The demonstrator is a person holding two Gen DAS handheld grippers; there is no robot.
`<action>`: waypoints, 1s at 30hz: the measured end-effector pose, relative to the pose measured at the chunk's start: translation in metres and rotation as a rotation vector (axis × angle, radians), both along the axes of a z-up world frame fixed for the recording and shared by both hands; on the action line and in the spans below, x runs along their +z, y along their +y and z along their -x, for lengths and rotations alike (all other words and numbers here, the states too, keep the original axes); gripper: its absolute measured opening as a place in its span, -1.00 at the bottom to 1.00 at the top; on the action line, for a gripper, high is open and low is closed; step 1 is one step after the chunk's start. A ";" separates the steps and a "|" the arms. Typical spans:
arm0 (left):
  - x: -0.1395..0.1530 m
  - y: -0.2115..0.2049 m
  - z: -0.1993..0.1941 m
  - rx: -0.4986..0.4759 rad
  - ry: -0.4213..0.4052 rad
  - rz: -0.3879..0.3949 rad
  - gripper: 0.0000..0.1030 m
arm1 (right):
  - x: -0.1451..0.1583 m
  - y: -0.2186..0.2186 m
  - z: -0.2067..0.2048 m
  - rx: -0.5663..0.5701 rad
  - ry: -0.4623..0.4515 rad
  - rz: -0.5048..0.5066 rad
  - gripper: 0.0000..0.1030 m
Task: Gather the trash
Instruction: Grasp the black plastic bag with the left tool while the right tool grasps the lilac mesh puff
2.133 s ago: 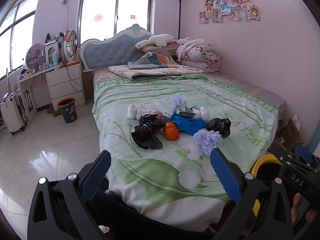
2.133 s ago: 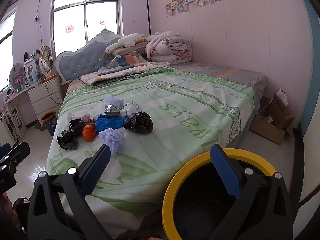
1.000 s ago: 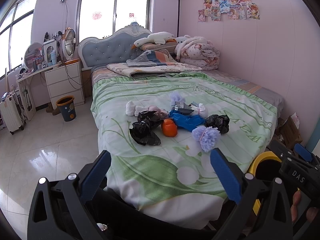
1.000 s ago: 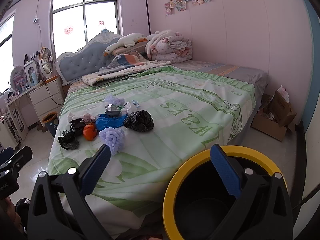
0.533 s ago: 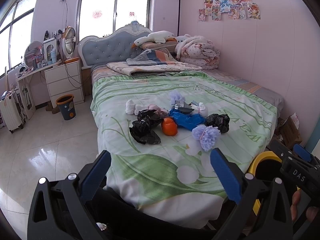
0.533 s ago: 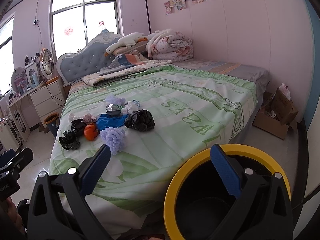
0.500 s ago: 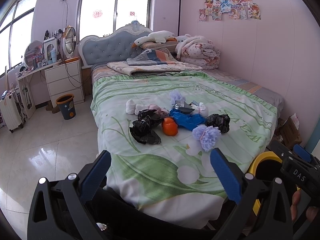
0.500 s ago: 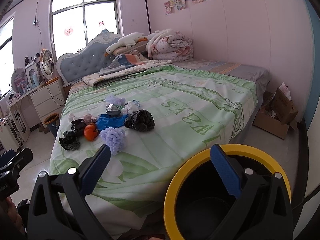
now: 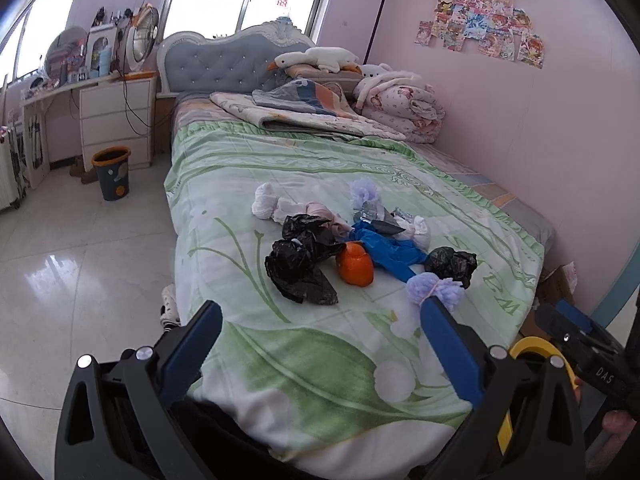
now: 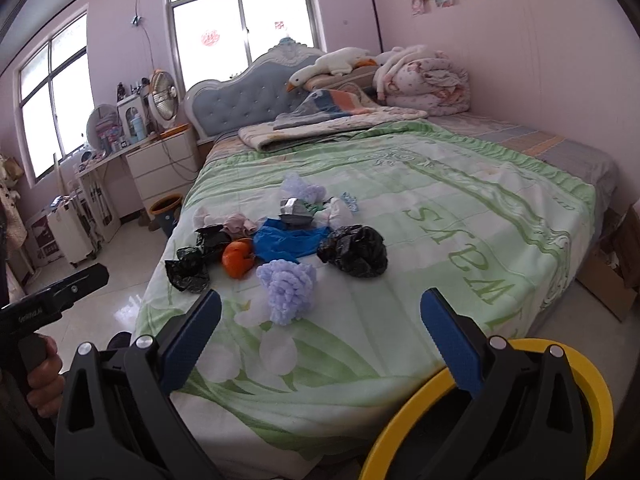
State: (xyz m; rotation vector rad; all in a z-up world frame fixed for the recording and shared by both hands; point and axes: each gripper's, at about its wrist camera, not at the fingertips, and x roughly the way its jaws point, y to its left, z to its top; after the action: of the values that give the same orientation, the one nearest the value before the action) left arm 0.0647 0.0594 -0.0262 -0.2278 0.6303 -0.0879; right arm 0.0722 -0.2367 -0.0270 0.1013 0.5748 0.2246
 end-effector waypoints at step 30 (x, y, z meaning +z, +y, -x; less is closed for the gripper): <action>-0.074 0.026 -0.162 -0.125 0.179 -0.056 0.87 | -0.064 0.053 -0.132 0.105 0.247 0.072 0.86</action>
State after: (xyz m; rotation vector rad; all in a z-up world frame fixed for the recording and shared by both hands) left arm 0.2264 0.0852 -0.1005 -0.1430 0.8239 -0.1713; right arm 0.2038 -0.1833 -0.0908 0.0287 0.8348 0.2959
